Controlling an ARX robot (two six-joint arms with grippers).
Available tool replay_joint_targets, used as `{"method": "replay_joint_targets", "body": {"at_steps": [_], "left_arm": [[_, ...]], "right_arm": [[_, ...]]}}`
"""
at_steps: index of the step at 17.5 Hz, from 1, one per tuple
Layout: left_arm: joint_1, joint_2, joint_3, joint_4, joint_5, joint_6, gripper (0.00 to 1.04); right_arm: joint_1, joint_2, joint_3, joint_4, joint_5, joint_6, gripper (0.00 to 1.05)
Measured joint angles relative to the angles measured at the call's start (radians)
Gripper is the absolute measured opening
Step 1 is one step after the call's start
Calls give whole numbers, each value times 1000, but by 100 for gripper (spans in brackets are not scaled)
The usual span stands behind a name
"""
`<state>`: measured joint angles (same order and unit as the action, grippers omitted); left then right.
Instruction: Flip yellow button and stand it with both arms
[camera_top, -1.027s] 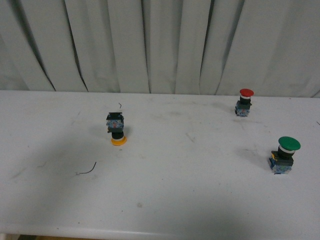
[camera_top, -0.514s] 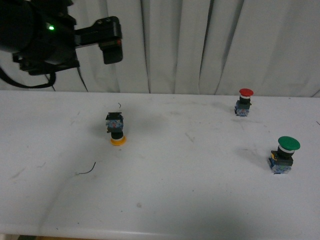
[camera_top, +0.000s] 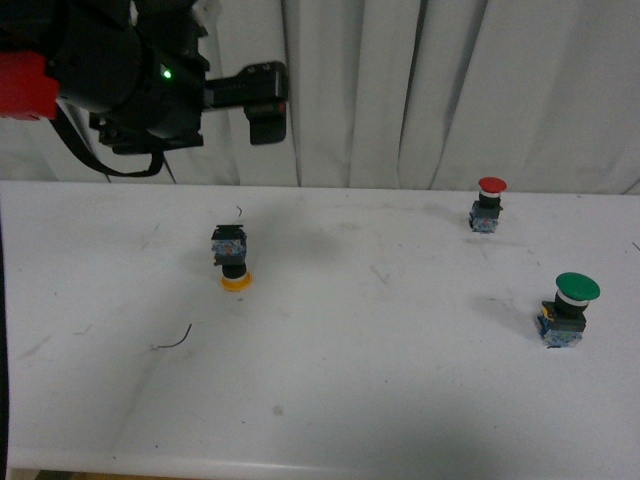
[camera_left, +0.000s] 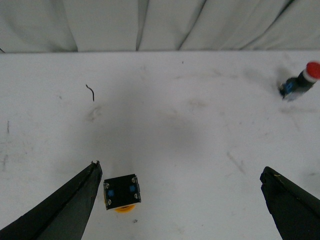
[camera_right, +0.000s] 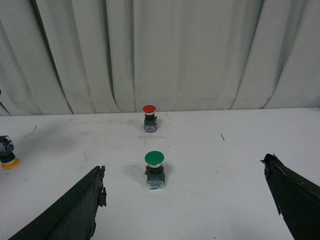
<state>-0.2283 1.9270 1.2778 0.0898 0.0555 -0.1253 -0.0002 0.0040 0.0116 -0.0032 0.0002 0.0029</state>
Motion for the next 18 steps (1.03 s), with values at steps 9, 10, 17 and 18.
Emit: {"method": "replay_joint_targets", "body": {"at_steps": [9, 10, 17, 18], "left_arm": [[44, 330, 284, -282, -42, 45, 98], [40, 336, 288, -282, -40, 46, 98], [25, 362, 311, -307, -92, 63, 71], [25, 362, 311, -307, -97, 67, 60]], "right_arm": [[0, 0, 0, 0, 0, 0, 98], [0, 0, 0, 0, 0, 0, 98], [0, 0, 0, 0, 0, 0, 98], [0, 0, 0, 0, 0, 0, 98]]}}
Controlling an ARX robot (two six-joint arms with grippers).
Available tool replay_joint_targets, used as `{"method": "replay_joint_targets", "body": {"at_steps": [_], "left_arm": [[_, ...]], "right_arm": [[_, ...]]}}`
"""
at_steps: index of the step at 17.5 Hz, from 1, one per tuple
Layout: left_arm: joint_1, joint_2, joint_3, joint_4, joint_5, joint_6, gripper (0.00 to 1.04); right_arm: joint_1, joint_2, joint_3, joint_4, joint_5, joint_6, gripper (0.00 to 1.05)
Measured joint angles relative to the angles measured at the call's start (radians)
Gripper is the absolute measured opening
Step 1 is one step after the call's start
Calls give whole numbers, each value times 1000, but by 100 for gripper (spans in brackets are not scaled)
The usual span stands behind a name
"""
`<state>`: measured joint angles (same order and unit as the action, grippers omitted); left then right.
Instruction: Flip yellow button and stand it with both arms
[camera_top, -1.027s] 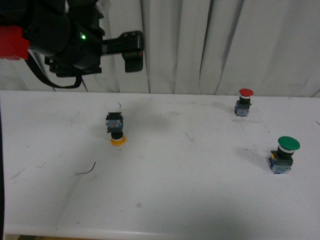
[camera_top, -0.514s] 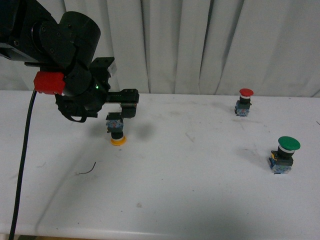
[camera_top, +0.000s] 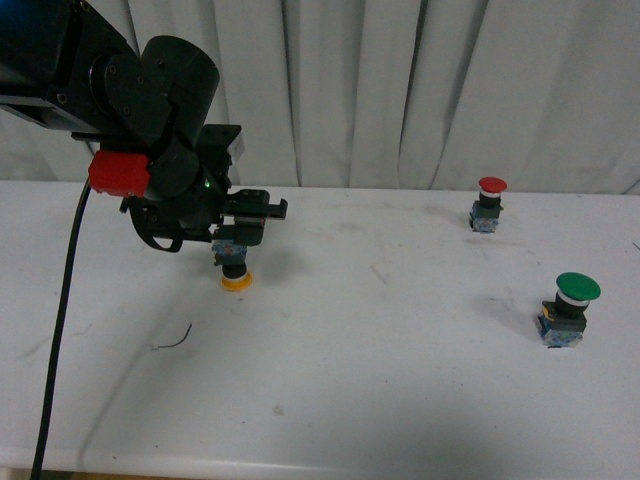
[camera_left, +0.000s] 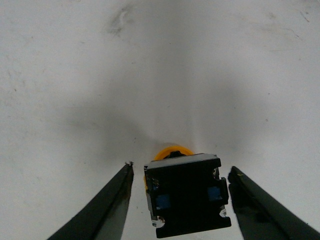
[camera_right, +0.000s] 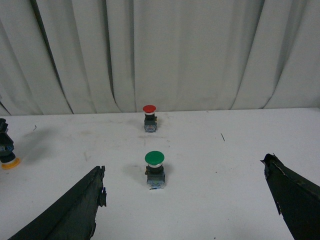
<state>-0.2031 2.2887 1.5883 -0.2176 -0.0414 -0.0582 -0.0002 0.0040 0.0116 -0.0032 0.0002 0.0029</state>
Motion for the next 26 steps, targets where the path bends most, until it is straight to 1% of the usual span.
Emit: {"method": "replay_joint_targets", "body": {"at_steps": [1, 2, 3, 6, 7, 11, 13, 14, 16, 18, 20, 23, 24, 26], "left_arm": [[-1, 0, 3, -10, -7, 6, 47], [-1, 0, 4, -13, -9, 6, 39], [-5, 0, 10, -23, -14, 6, 37], [-13, -18, 4, -14, -14, 6, 36], [-18, -74, -37, 15, -6, 6, 36], [-62, -438, -286, 174, 27, -20, 36], [-102, -628, -453, 240, 40, -47, 36], [-129, -761, -580, 265, 39, -70, 36], [-122, -909, -724, 277, 36, -116, 36], [-85, -1051, -853, 301, 50, -186, 36], [-65, -1120, -935, 372, 112, -249, 36], [-61, -1155, -1048, 543, 293, -389, 36], [-54, -1151, -1067, 590, 331, -422, 36], [-26, -1132, -1108, 747, 427, -525, 36]], "right_arm": [[0, 0, 0, 0, 0, 0, 98], [0, 0, 0, 0, 0, 0, 98], [0, 0, 0, 0, 0, 0, 98], [0, 0, 0, 0, 0, 0, 98], [0, 0, 0, 0, 0, 0, 98], [0, 0, 0, 0, 0, 0, 98], [0, 0, 0, 0, 0, 0, 98], [0, 0, 0, 0, 0, 0, 98], [0, 0, 0, 0, 0, 0, 98], [0, 0, 0, 0, 0, 0, 98], [0, 0, 0, 0, 0, 0, 98], [0, 0, 0, 0, 0, 0, 98], [0, 0, 0, 0, 0, 0, 98], [0, 0, 0, 0, 0, 0, 98]]}}
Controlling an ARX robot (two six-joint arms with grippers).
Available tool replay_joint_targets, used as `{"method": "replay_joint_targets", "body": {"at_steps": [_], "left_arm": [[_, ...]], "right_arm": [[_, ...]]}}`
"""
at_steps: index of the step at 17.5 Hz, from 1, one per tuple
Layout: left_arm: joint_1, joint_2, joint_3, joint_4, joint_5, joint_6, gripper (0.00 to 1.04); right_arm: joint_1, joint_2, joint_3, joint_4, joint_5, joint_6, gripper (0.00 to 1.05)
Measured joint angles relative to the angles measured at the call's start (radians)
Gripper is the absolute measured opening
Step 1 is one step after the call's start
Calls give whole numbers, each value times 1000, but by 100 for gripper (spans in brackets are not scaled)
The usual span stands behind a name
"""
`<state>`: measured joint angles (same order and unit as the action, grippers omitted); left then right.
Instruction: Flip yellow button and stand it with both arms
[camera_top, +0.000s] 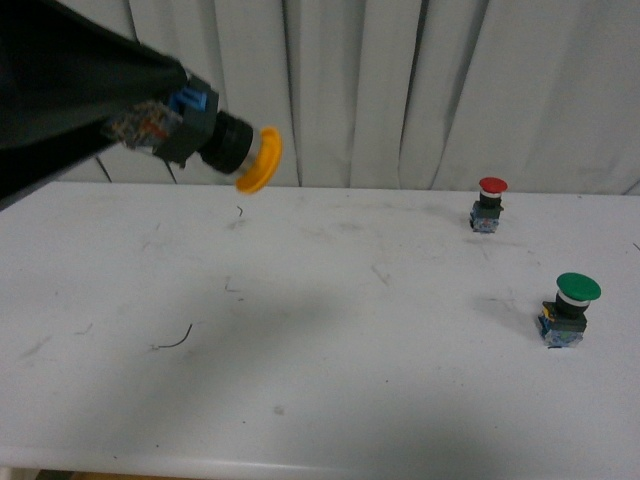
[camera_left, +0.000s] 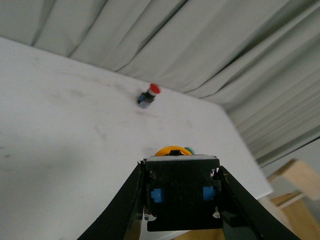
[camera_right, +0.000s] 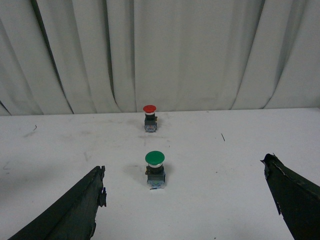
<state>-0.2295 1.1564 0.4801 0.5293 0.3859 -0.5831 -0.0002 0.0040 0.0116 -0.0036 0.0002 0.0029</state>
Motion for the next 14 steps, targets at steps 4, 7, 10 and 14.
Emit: {"method": "replay_joint_targets", "body": {"at_steps": [4, 7, 10, 14], "left_arm": [[60, 123, -89, 400, 122, -286, 36], [33, 163, -109, 629, 124, -423, 36], [-16, 164, -100, 631, 93, -466, 36], [-53, 200, -101, 629, 85, -464, 36]], "right_arm": [[0, 0, 0, 0, 0, 0, 98], [0, 0, 0, 0, 0, 0, 98], [0, 0, 0, 0, 0, 0, 98], [0, 0, 0, 0, 0, 0, 98]]}}
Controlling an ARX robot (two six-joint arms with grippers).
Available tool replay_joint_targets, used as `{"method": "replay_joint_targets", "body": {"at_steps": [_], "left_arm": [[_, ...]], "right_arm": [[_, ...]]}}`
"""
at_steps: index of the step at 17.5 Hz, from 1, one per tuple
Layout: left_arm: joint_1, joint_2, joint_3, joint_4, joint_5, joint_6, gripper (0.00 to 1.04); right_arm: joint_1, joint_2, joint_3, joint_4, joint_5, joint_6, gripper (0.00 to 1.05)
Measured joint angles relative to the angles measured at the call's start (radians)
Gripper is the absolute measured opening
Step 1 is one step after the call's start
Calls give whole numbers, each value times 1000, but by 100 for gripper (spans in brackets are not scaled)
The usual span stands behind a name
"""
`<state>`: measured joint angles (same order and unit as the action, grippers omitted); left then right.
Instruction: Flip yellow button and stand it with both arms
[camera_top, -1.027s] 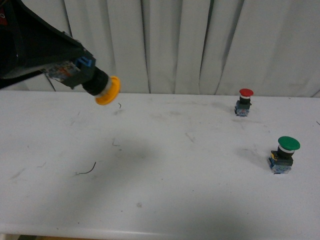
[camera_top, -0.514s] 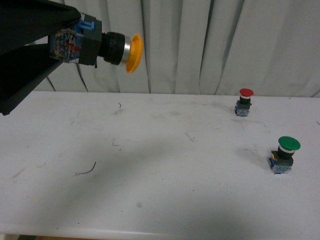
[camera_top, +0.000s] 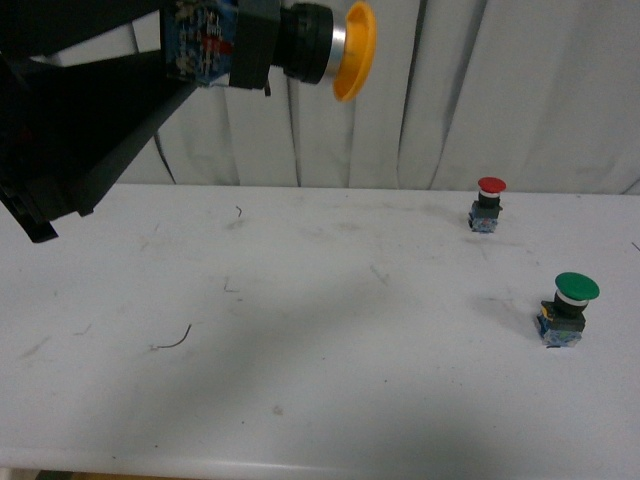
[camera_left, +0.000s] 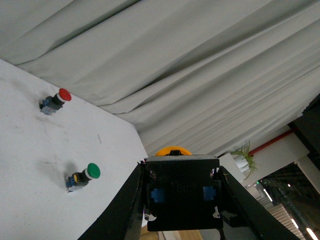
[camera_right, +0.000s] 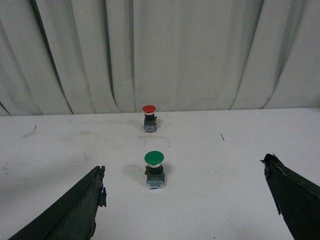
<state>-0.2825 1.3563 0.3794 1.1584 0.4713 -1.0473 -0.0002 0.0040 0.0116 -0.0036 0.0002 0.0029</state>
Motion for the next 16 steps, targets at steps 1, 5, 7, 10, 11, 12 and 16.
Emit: {"method": "replay_joint_targets", "body": {"at_steps": [1, 5, 7, 10, 11, 12, 16], "left_arm": [[0, 5, 0, -7, 0, 1, 36], [-11, 12, 0, -14, -3, 9, 36], [-15, 14, 0, -21, -4, 11, 36], [-16, 19, 0, -26, -11, 25, 36], [-17, 26, 0, -21, -11, 26, 36], [-17, 31, 0, -21, -11, 26, 36], [-15, 32, 1, -18, -19, 26, 36]], "right_arm": [[0, 0, 0, 0, 0, 0, 98], [0, 0, 0, 0, 0, 0, 98], [-36, 23, 0, 89, -79, 14, 98], [-147, 480, 58, 586, -175, 58, 98], [-112, 652, 122, 753, -150, 62, 98], [-72, 843, 218, 924, -127, 80, 98], [69, 1301, 409, 1285, -269, 399, 98]]}}
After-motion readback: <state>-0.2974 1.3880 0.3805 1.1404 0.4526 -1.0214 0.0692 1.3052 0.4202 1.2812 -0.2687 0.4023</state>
